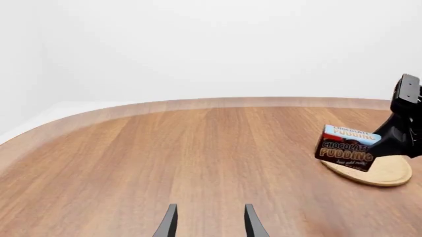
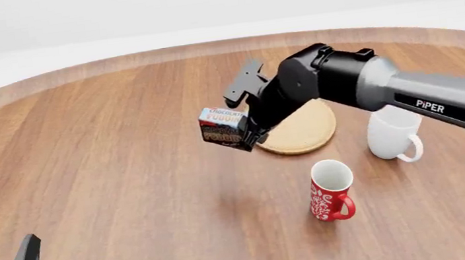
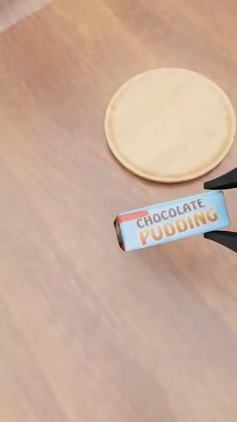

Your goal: Put the chocolate pudding to the left of the plate.

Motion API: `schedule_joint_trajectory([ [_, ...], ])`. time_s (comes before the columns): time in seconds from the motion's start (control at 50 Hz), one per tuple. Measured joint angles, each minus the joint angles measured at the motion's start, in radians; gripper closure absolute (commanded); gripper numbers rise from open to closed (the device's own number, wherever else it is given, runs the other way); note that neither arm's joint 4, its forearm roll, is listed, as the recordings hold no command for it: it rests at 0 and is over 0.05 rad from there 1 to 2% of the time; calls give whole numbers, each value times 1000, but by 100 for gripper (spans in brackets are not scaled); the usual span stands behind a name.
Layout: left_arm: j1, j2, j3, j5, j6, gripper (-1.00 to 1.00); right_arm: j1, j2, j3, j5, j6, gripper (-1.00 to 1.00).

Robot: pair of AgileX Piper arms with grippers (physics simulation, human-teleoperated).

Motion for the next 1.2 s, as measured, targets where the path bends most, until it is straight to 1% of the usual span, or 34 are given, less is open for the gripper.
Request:
schedule_joint_trajectory([
  [0.44, 0, 0, 0, 0, 0, -100, -48, 206, -319, 112, -23, 100],
  [0.8, 0, 0, 0, 0, 0, -100, -77, 416, -615, 211, -48, 100],
  [1.04, 0, 0, 0, 0, 0, -100, -86, 561, -843, 302, -60, 100],
  [1.2, 0, 0, 0, 0, 0, -100, -86, 666, -1018, 382, -67, 100],
])
